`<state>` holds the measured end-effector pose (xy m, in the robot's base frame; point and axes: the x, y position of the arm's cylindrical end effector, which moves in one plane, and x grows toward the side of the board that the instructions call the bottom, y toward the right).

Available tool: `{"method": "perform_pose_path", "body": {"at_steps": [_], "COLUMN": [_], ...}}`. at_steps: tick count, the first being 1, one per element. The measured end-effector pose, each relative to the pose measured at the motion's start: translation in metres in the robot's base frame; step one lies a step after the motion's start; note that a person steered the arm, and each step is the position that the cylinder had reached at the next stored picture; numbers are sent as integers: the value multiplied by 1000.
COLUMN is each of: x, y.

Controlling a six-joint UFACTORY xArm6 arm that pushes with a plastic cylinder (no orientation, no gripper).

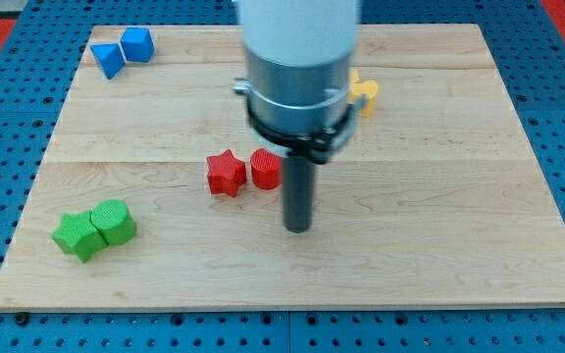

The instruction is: Adjust the blue cube to the top of the blue triangle

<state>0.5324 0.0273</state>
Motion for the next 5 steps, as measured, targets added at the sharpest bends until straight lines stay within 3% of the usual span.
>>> {"method": "perform_pose_path", "body": {"at_steps": [2,3,4,5], "x": [-43,-36,-54,-69], "y": [-40,-66,-25,-40]}}
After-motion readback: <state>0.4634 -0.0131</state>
